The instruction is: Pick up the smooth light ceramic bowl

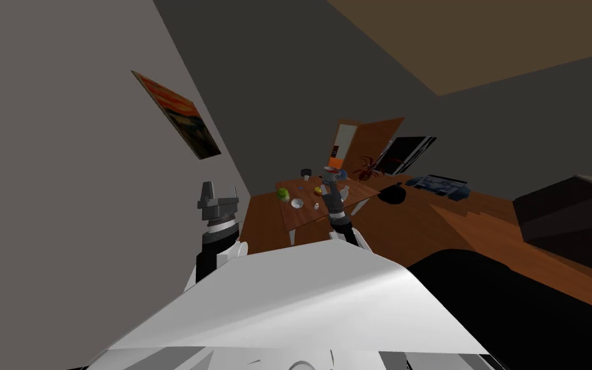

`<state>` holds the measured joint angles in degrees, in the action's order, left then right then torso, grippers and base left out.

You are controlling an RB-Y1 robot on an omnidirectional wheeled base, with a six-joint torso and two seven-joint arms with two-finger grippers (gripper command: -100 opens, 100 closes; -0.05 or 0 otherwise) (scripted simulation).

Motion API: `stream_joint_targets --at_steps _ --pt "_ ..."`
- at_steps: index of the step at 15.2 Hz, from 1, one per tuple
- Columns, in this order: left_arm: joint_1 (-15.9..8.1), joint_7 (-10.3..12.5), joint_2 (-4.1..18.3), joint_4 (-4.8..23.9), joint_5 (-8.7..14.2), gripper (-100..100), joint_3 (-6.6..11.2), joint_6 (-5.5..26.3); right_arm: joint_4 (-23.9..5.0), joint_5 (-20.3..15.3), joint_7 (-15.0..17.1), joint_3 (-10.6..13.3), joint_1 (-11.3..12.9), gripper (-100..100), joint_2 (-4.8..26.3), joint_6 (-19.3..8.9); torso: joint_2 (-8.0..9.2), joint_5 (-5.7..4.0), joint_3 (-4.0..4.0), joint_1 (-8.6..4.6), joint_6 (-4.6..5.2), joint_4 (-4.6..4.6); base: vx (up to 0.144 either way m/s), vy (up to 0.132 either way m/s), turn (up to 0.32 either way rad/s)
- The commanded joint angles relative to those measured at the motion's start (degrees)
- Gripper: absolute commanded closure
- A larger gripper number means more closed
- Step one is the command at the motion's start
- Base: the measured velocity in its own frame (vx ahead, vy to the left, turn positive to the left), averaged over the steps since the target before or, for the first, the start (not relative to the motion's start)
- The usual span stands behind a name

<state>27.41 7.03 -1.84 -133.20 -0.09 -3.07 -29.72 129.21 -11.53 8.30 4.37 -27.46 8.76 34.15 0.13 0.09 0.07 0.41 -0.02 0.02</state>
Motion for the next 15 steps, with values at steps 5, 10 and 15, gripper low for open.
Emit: stream_joint_targets --at_steps 5,10,15 --pt "0.00 0.00 0.00 0.00 0.00 0 0.00 0.00 -3.59 -6.07 -2.04 0.57 0.16 -100 6.97 -2.66 0.01 0.02 0.00 0.09 0.00 0.00 -0.029 0.119 0.070" --pt "0.00 0.00 0.00 0.00 0.00 0 0.00 0.00 -7.63 -11.54 -4.15 1.31 0.22 -100 12.74 -4.92 0.00 0.05 0.00 0.22 0.00 0.00 -0.024 0.141 0.088" --pt "0.00 0.00 0.00 0.00 0.00 0 0.00 0.00 -10.67 -16.64 -5.73 1.92 0.21 -100 16.74 -6.58 -0.08 0.03 -0.05 0.14 -0.01 -0.02 -0.004 0.134 0.075"
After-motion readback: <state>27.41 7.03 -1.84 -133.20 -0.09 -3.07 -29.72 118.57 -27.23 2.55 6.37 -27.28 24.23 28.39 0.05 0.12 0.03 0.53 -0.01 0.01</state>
